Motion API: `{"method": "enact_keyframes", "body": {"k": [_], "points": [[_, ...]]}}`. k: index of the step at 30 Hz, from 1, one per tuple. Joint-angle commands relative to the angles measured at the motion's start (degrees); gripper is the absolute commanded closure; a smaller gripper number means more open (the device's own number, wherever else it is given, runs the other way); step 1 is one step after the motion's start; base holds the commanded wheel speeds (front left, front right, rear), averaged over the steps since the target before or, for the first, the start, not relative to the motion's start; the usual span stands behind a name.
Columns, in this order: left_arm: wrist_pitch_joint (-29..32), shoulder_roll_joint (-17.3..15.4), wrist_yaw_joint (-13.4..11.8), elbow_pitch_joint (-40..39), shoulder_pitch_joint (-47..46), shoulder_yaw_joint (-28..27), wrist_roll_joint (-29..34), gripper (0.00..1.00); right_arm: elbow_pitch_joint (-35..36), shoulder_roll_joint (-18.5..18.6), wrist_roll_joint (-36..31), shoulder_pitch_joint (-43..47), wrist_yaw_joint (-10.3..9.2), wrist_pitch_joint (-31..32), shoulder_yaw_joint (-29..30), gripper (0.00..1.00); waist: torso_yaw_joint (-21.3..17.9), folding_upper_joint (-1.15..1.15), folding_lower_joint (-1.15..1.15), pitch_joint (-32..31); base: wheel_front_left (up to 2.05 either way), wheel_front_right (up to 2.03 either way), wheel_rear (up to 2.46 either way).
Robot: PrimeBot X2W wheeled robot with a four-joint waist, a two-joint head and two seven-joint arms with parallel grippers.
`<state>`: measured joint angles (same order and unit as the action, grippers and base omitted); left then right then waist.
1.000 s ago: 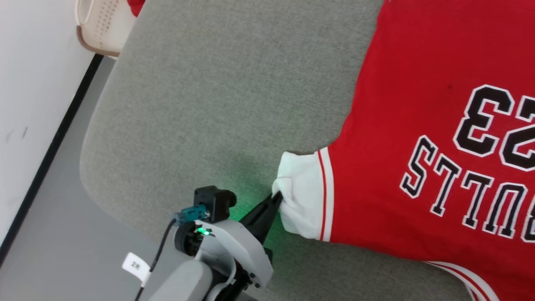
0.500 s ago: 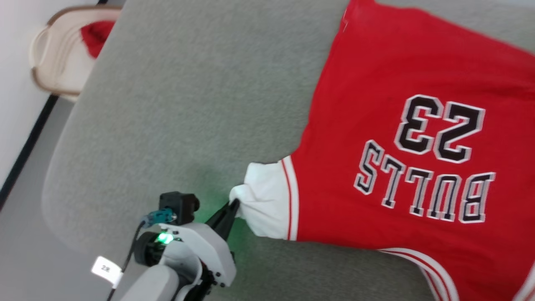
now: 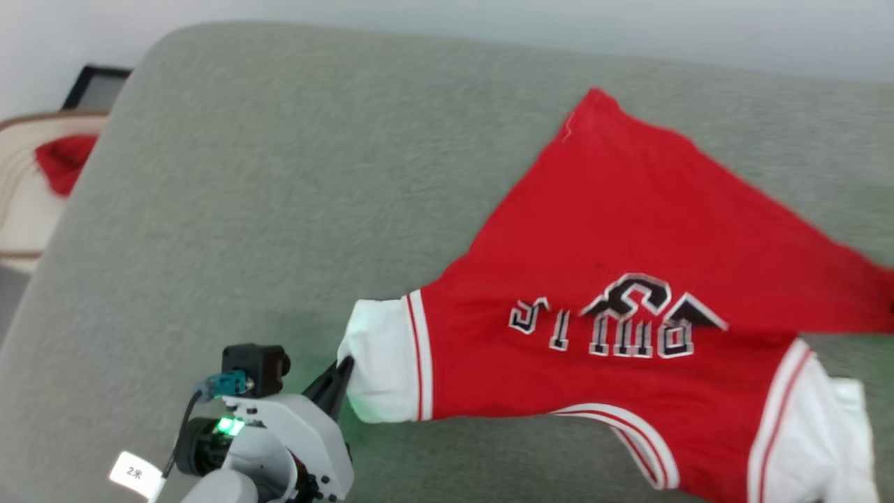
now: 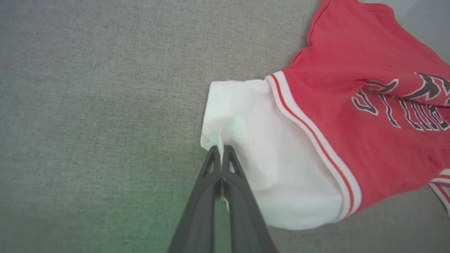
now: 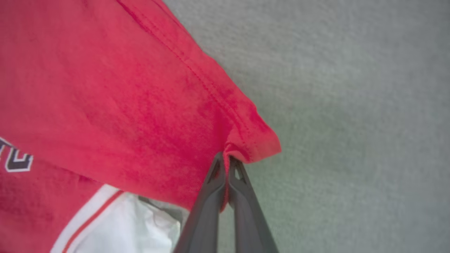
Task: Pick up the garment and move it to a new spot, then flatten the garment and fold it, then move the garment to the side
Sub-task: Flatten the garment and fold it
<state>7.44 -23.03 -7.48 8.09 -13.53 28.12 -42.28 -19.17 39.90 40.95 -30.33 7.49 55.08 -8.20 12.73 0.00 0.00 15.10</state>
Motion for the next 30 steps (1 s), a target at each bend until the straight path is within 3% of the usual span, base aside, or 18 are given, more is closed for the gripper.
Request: {"method": "enact_keyframes", "body": {"k": [1,7,10,21,22,23,24,30], "points": [[0.00,-0.24,-0.32,-0.43,0.67,-0.11,0.00,1.00,0.74,-0.21,0.19,1.92,0.00,-0.28,1.18,1.00,-3.88,0.00,0.00,-3.17,0.00,0.00,0.00],[0.75,-1.30,-1.22,-2.78,2.43,-0.25,-0.48,1.00,7.73,-3.59,0.34,14.35,0.00,-1.31,7.95,1.00,-6.44,0.00,0.00,-4.18,0.00,0.00,0.00],[1.20,-1.75,-1.69,-3.56,3.28,-0.36,-0.69,1.00,11.86,-7.13,-0.71,21.81,0.00,-1.01,11.13,1.00,-7.49,0.00,0.00,-4.68,0.00,0.00,0.00],[1.36,-1.82,-1.77,-3.30,3.85,0.07,-1.05,1.00,16.62,-15.27,-4.88,31.96,0.00,-1.79,16.26,1.00,-8.11,0.00,0.00,-5.68,0.00,0.00,0.00],[1.31,-1.80,-1.76,-3.19,3.91,0.09,-1.11,1.00,16.82,-15.76,-5.33,32.18,0.00,-2.32,16.31,0.71,-8.12,0.00,0.00,-5.73,0.00,0.00,0.00],[1.26,-1.77,-1.74,-3.15,3.94,0.10,-1.13,1.00,17.09,-16.14,-5.68,32.34,0.00,-2.87,16.14,0.09,-8.12,0.00,0.00,-5.77,0.00,0.00,0.00],[1.24,-1.77,-1.76,-3.08,3.95,0.10,-1.15,1.00,17.15,-16.50,-6.05,32.61,0.00,-3.14,16.16,0.00,-8.12,0.00,0.00,-5.81,0.00,0.00,0.00],[0.78,-1.75,-1.93,-2.94,4.34,0.08,-1.45,1.00,20.55,-16.36,-7.87,33.40,0.00,-3.81,17.09,0.00,-8.09,0.00,0.00,-6.08,0.00,0.00,0.00]]}}
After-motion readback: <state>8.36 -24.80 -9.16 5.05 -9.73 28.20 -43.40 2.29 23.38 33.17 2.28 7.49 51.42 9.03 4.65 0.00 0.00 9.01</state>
